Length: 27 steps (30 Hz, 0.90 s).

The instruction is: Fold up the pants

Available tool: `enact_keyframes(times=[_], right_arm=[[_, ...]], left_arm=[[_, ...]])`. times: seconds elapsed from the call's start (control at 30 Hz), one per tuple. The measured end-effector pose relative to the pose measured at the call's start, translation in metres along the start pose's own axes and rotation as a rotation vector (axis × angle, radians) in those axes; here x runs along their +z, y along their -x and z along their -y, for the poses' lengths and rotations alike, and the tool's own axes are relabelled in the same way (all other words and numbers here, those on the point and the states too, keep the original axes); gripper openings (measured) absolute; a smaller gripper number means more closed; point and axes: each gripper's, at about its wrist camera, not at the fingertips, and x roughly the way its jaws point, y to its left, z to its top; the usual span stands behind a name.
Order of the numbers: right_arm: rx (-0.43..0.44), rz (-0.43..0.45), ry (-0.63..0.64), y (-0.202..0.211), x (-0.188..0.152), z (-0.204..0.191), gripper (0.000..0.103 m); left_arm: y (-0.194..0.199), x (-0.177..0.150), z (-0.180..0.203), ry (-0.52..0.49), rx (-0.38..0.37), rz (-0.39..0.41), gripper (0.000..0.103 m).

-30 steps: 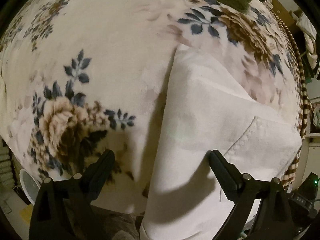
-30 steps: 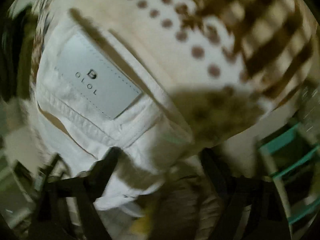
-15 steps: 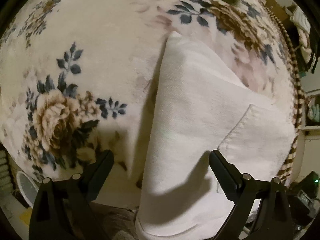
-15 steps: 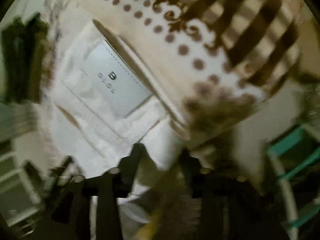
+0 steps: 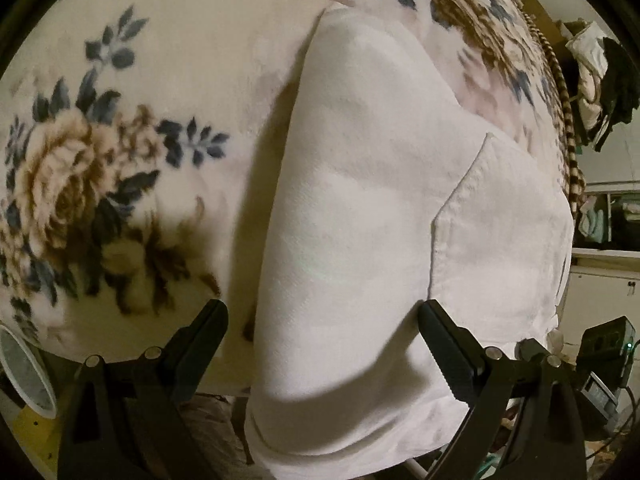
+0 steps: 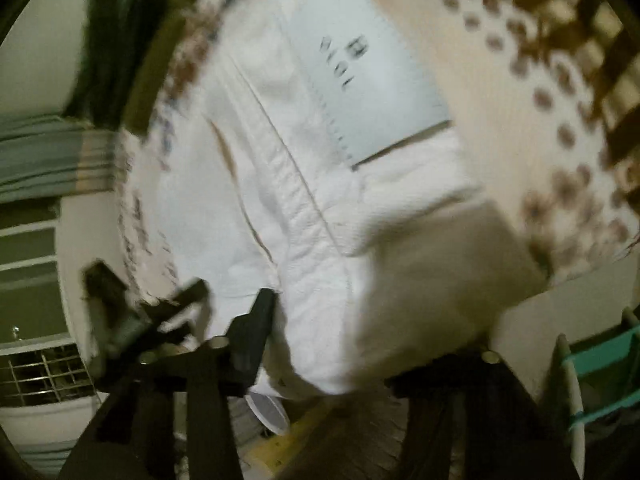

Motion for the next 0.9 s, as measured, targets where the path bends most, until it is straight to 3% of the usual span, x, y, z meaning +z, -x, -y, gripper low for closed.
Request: enact_keyframes(times=[0.07, 0.23, 0.27, 0.3, 0.33, 0.37, 0.43, 0.5, 0.67, 0.9], right_arm=[[-0.018, -0.036, -0.009, -0.013, 0.005, 0.007, 0.048], [0.064, -0.065, -0.058, -0.035, 0.02, 0.028, 0.074], [0.065, -0.066, -0.053, -0.036, 0.019, 0.028, 0.076], [0.055, -0.061, -0.042, -0.037, 0.018, 0.026, 0.076], [0.038, -0.054, -0.024, -0.035, 0.016, 0.025, 0.074], [0.013, -0.04, -0.004, -0.032, 0.015, 0.023, 0.069], [0.004, -0.019, 0.003, -0.027, 0.012, 0.019, 0.046], [-0.03, 0.007, 0.029, -0.017, 0.007, 0.009, 0.038], [-0.079, 0.067, 0.087, 0.014, 0.002, -0.014, 0.031], [-0.056, 0.105, 0.145, 0.077, 0.016, -0.084, 0.028]], left_arm=[[-0.004, -0.002, -0.008, 0.026, -0.024, -0.014, 0.097], [-0.01, 0.001, -0.008, 0.062, -0.061, -0.015, 0.096], [-0.009, -0.001, -0.006, 0.054, -0.065, -0.006, 0.093], [-0.005, -0.002, -0.008, 0.044, -0.077, 0.006, 0.08], [-0.001, -0.004, -0.004, 0.028, -0.095, 0.03, 0.058], [0.003, -0.005, 0.001, 0.009, -0.094, 0.047, 0.055], [0.01, -0.008, 0.005, -0.008, -0.086, 0.064, 0.038], [0.019, -0.01, 0.008, -0.014, -0.102, 0.081, 0.027], [0.052, -0.007, 0.02, -0.052, -0.107, 0.123, 0.02], [0.132, 0.007, 0.049, -0.061, -0.121, 0.182, 0.02]])
